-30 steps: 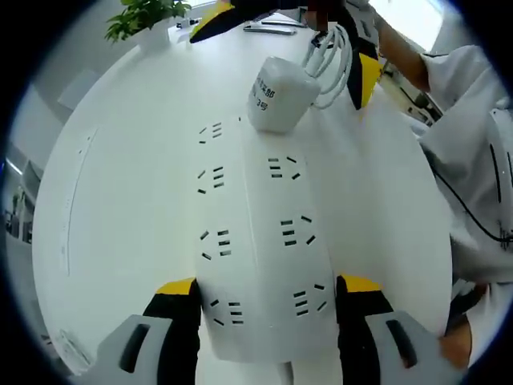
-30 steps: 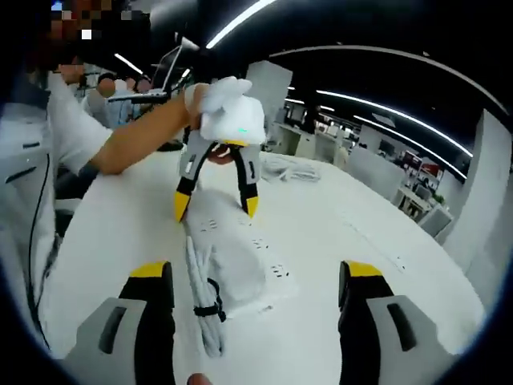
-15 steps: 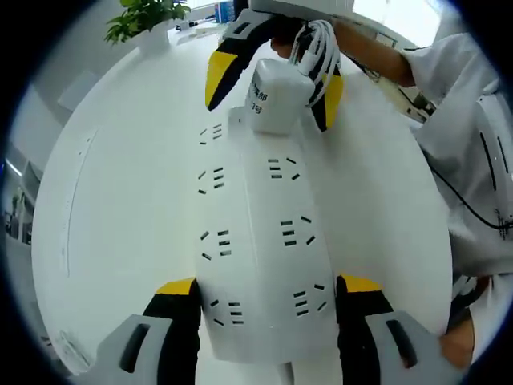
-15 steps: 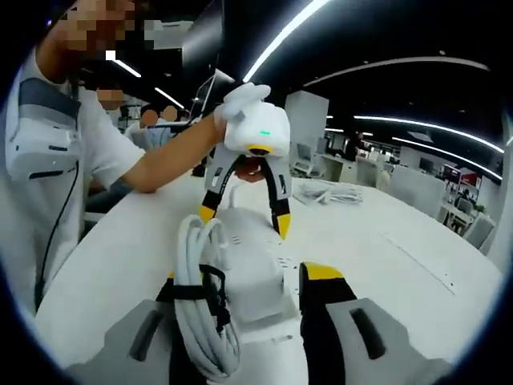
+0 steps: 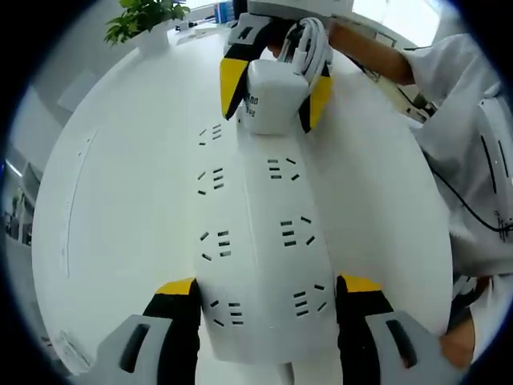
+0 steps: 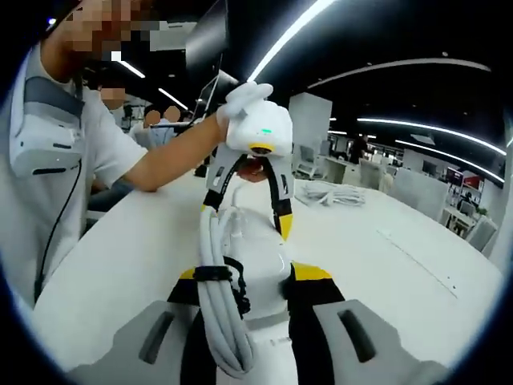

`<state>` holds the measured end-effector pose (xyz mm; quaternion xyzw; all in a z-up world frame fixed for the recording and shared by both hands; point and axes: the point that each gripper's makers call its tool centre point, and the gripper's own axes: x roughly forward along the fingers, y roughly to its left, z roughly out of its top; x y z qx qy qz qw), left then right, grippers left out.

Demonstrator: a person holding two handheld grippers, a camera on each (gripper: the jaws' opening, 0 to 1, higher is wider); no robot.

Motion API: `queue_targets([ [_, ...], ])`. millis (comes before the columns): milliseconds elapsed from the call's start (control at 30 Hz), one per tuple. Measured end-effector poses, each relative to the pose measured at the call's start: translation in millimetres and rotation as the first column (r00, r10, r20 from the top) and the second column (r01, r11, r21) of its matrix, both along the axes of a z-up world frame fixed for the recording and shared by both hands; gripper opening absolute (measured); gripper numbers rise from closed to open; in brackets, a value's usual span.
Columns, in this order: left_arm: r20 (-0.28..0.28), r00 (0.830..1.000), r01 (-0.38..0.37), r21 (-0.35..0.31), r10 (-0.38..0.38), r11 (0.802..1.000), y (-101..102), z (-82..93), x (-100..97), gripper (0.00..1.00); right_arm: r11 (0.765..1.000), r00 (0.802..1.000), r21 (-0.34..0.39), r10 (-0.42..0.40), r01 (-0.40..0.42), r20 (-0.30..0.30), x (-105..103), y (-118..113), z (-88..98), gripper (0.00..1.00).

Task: Straighten the power strip on the desk, plug the charger into it

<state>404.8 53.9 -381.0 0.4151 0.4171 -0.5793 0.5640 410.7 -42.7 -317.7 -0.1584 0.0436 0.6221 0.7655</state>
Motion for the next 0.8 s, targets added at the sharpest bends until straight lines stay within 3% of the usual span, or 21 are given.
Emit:
queue_targets([
  [67,0.000,1.000,0.000,0.002,0.000,1.000,1,0.1,1.8,0.70,1.000,1.000,0.012,0.012,-0.011,-0.009,1,-2,-0.9,0.29],
  [133,0.001,1.000,-0.001,0.005,0.001,1.000,1,-0.1,1.8,0.70,0.996,0.994,-0.077,0.062,-0.055,0.091,-2,-2,-3.9,0.28],
  [167,0.001,1.000,0.000,0.005,0.000,1.000,1,-0.2,1.7,0.70,0.993,0.993,-0.103,0.066,-0.056,0.100,-4,-2,-5.4,0.28],
  [267,0.001,1.000,0.002,0.000,-0.002,1.000,1,-0.2,1.7,0.70,0.997,0.998,-0.060,0.053,-0.051,0.038,-3,-1,-3.0,0.28],
  [567,0.002,1.000,0.014,0.000,-0.014,1.000,0,-0.4,1.0,0.70,0.999,1.000,-0.044,0.026,-0.025,0.014,-5,-4,-3.8,0.29],
  [800,0.001,0.999,0.032,-0.010,-0.032,0.999,-1,-0.4,-0.5,0.69,0.997,1.000,-0.077,0.003,-0.001,0.025,-11,-4,-4.7,0.29],
])
